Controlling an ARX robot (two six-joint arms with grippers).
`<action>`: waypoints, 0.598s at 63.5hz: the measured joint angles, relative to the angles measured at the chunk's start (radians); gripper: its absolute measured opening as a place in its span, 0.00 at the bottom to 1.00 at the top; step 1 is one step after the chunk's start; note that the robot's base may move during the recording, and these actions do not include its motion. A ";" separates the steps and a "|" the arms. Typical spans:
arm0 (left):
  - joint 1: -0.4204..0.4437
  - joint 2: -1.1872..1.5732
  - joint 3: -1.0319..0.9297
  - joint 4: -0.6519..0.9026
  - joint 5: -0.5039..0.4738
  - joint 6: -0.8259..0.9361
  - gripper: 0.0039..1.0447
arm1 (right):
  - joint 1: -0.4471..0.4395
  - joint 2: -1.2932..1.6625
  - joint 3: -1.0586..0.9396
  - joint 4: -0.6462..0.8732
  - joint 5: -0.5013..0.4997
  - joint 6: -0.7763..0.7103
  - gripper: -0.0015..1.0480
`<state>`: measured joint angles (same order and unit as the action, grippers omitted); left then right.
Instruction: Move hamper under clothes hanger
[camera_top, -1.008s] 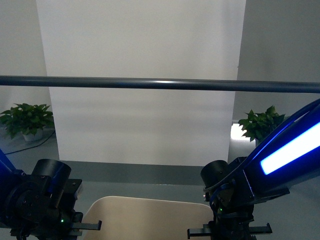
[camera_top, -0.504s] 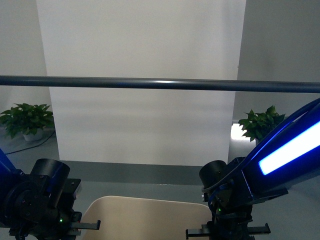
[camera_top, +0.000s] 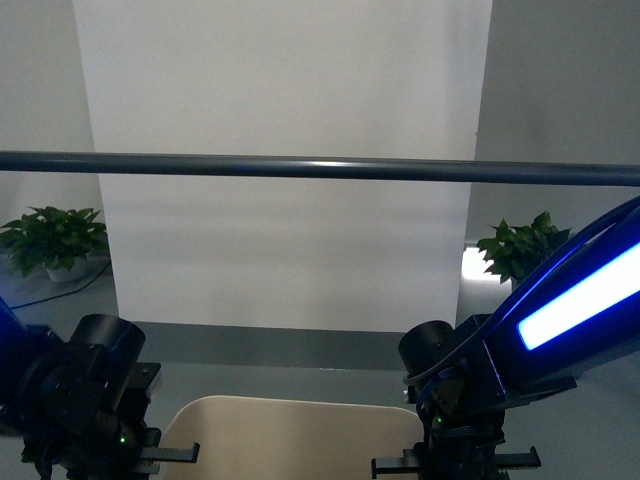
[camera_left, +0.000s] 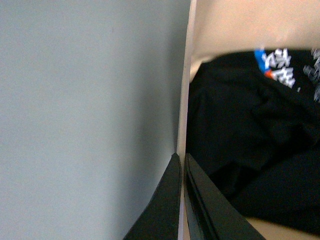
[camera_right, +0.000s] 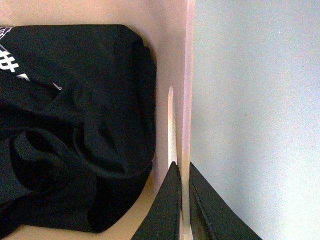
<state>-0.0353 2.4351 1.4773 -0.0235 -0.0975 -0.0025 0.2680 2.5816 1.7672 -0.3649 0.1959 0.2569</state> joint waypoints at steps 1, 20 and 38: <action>0.000 0.000 0.009 -0.028 0.000 -0.001 0.04 | 0.000 0.000 0.000 -0.001 -0.010 0.004 0.03; 0.002 0.000 0.053 -0.182 -0.019 -0.017 0.04 | -0.010 0.000 0.003 -0.010 -0.087 0.042 0.03; 0.000 0.000 0.054 -0.183 -0.020 -0.020 0.04 | -0.013 0.001 0.007 -0.018 -0.085 0.043 0.03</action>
<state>-0.0357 2.4351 1.5314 -0.2070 -0.1177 -0.0223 0.2550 2.5824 1.7741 -0.3824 0.1104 0.3000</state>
